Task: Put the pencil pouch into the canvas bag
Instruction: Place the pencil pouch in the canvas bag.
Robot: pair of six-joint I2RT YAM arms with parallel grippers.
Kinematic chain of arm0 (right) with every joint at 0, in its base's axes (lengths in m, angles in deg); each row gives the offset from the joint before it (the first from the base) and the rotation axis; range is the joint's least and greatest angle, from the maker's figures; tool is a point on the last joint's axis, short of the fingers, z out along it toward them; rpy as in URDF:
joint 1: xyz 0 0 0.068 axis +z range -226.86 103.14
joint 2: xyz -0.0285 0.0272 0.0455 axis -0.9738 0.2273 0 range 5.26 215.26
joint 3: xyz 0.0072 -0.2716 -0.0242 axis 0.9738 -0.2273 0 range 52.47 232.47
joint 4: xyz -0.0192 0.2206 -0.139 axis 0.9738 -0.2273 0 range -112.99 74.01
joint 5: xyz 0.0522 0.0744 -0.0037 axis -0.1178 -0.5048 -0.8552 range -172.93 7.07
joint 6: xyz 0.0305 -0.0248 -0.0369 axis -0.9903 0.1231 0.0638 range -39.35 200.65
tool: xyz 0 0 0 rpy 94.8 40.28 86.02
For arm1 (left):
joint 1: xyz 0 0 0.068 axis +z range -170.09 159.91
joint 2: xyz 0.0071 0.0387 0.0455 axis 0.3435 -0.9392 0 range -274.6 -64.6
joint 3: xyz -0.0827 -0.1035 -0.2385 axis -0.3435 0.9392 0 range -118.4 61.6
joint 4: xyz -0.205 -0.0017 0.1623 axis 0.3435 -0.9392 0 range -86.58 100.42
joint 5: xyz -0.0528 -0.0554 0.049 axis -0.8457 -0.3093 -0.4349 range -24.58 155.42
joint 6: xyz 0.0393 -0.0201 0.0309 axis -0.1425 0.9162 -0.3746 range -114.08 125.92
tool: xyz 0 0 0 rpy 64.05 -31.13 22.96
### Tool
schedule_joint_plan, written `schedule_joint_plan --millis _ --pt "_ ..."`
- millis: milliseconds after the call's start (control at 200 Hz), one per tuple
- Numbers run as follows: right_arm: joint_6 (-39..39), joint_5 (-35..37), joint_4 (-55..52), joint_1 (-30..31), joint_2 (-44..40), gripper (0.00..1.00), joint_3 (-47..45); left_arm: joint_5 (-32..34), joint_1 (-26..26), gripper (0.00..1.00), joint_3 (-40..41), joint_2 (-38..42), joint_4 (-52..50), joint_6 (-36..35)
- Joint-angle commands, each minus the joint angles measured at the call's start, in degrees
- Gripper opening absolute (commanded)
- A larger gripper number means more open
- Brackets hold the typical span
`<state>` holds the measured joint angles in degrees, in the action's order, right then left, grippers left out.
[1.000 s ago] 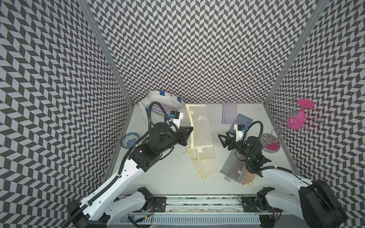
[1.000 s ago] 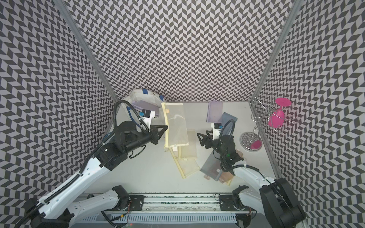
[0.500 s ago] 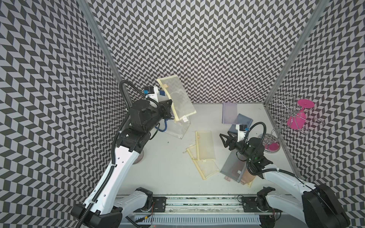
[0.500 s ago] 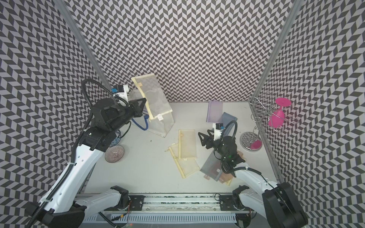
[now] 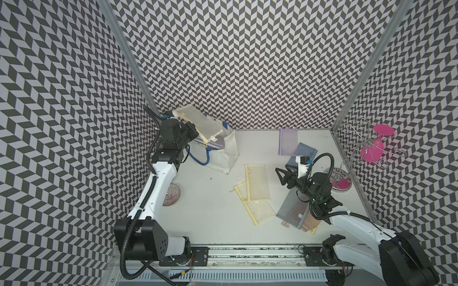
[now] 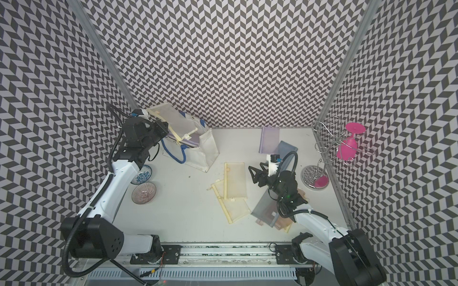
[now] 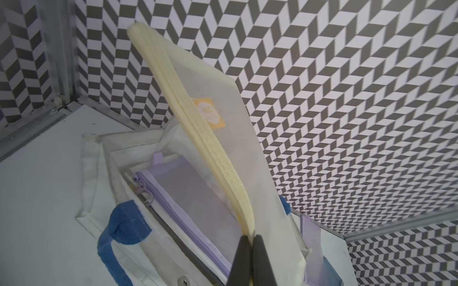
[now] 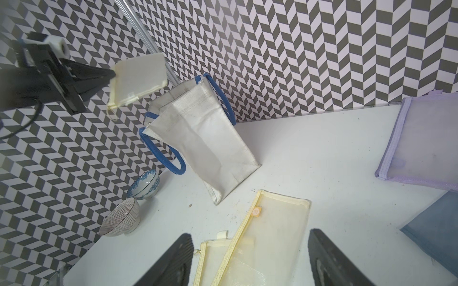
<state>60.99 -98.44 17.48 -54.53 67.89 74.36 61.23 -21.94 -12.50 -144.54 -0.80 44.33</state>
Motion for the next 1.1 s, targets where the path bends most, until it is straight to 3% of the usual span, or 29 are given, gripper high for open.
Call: schedule_joint_plan --millis 0,431,871,946,1096 --pt "0.5 -0.7 3.1 0.1 -1.4 0.74 -0.2 7.4 -0.2 0.00 0.7 -1.2 2.6 4.9" --pt "-0.2 0.6 3.5 0.1 -2.2 0.74 -0.8 13.0 -5.8 0.00 -4.3 -11.7 -0.5 5.2" --pt "-0.5 1.1 3.5 0.1 -2.8 0.74 -1.1 17.2 -10.9 0.01 0.1 -9.4 -1.6 7.2" --pt "-0.6 1.0 3.4 0.1 -2.9 0.73 -1.0 18.4 -11.1 0.07 0.2 -9.1 -2.5 6.8" --pt "-0.5 1.4 3.3 0.1 -3.8 0.73 -1.2 19.6 -11.3 0.35 0.4 -7.4 -3.4 5.9"
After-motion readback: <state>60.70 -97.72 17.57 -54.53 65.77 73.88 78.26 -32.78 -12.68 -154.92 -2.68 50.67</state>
